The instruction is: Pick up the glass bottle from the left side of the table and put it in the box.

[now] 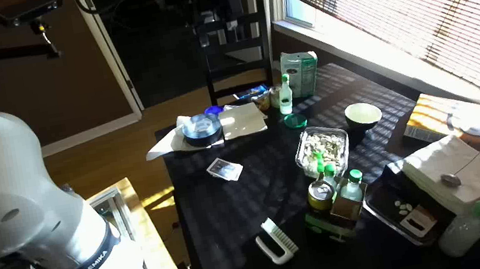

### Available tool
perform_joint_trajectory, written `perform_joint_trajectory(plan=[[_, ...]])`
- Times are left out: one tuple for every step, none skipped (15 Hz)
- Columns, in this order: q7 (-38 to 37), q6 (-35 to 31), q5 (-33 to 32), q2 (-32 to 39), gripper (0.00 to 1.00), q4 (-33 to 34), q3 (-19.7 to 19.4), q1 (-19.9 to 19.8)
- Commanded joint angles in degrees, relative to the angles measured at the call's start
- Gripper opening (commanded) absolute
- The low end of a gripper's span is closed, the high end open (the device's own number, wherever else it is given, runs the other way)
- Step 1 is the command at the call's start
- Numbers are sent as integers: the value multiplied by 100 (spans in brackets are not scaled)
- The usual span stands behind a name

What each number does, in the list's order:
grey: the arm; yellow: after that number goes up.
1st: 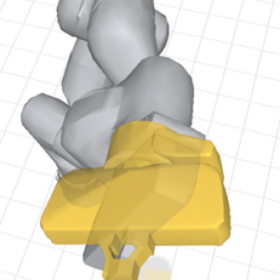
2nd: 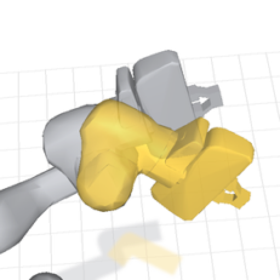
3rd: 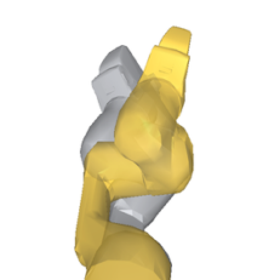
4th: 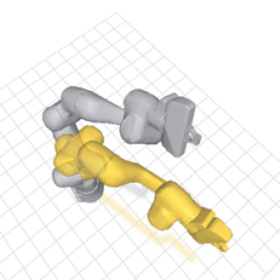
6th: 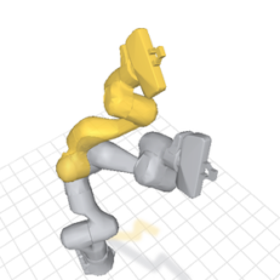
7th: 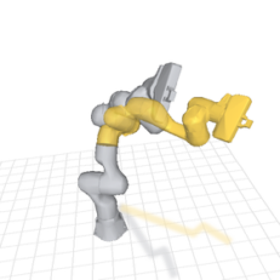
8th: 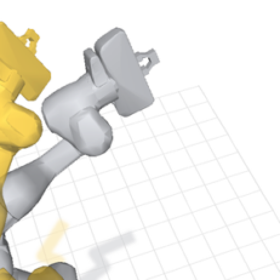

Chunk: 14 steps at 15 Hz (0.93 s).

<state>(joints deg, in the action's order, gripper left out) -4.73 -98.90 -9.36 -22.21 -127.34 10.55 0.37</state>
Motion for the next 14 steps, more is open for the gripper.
perform_joint_trajectory(plan=[[-48,25,-47,17,100,17,-134,160],[-48,25,-47,16,100,17,-134,160],[-48,24,-47,17,100,17,-134,160],[-48,24,-47,16,100,17,-134,160],[-48,24,-47,16,100,17,-134,160],[-48,24,-47,16,100,17,-134,160],[-48,24,-47,16,100,17,-134,160],[-127,-81,32,135,100,56,-109,193],[-195,-319,229,299,100,90,-97,270],[-362,-523,352,463,100,130,-51,313],[-415,-747,513,626,100,162,-35,384],[-491,-1057,688,833,100,193,-8,466],[-618,-1357,728,1041,100,219,43,507],[-786,-1721,705,1298,100,270,95,539]])
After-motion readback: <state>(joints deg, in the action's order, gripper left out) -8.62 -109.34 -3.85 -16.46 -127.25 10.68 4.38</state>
